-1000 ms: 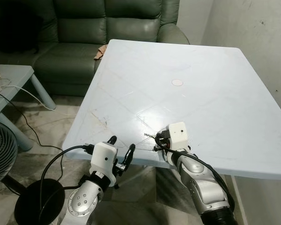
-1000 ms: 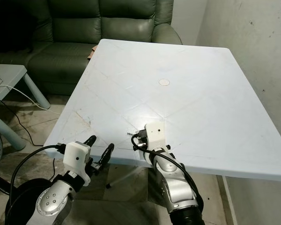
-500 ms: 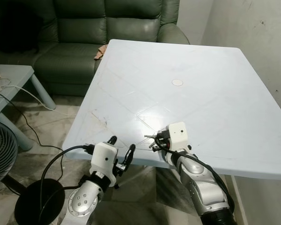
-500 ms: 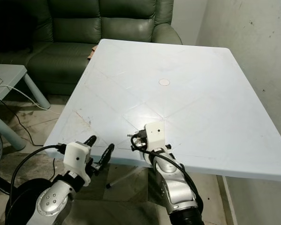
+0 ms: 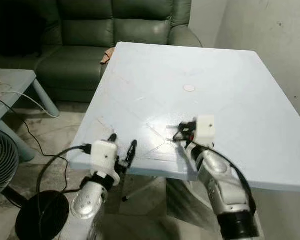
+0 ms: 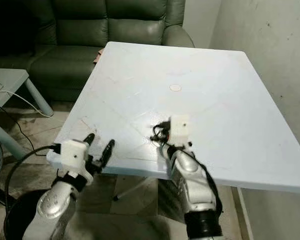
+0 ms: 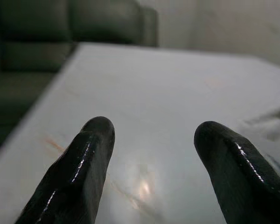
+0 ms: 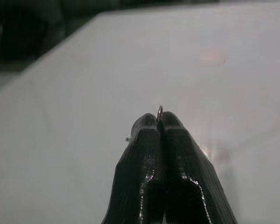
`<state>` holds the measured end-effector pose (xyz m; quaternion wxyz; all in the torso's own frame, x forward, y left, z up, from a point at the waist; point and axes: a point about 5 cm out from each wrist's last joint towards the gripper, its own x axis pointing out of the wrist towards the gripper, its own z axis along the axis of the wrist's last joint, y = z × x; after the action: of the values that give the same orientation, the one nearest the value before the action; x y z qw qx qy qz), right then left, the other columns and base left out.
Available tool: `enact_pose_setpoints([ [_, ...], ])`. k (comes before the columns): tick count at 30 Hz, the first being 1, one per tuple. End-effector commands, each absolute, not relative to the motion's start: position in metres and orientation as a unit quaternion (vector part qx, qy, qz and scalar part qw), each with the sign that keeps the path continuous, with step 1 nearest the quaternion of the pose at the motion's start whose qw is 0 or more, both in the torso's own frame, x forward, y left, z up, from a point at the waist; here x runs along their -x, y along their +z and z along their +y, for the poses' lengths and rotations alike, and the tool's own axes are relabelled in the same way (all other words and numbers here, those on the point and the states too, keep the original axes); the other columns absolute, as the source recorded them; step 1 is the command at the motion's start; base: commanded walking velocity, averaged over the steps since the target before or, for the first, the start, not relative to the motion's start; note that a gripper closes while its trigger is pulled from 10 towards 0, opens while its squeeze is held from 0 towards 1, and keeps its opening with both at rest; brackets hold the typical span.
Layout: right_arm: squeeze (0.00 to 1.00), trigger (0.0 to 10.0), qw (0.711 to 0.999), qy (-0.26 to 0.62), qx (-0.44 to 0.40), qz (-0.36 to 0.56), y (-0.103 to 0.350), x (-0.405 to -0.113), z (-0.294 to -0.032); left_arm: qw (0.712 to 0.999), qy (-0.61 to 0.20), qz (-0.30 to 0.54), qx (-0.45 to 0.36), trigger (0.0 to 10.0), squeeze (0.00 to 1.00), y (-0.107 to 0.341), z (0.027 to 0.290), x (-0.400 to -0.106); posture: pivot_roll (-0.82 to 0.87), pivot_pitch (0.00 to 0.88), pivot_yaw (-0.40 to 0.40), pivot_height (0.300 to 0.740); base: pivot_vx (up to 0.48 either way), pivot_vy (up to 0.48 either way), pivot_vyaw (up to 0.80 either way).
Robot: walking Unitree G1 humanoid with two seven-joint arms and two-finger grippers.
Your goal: Hang keys on a hook
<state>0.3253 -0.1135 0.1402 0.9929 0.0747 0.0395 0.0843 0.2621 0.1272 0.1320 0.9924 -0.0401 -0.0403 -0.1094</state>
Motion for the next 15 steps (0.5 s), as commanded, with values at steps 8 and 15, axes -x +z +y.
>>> enact_pose_setpoints([
  [8, 0.00, 0.0, 0.994, 0.073, -0.075, -0.033, 0.174, -0.335, -0.121, 0.995, -0.033, -0.057, 0.069, 10.0, 0.00, 0.153, 0.162, -0.289, -0.11, 0.027, -0.004, 0.740, 0.000, 0.000, 0.00],
  [15, 0.00, 10.0, 0.978, 0.126, -0.099, -0.135, 0.197, -0.325, -0.126, 0.994, -0.006, -0.090, 0.065, 10.0, 0.00, 0.175, 0.175, -0.297, -0.12, 0.023, -0.008, 0.740, 0.000, 0.000, 0.00],
])
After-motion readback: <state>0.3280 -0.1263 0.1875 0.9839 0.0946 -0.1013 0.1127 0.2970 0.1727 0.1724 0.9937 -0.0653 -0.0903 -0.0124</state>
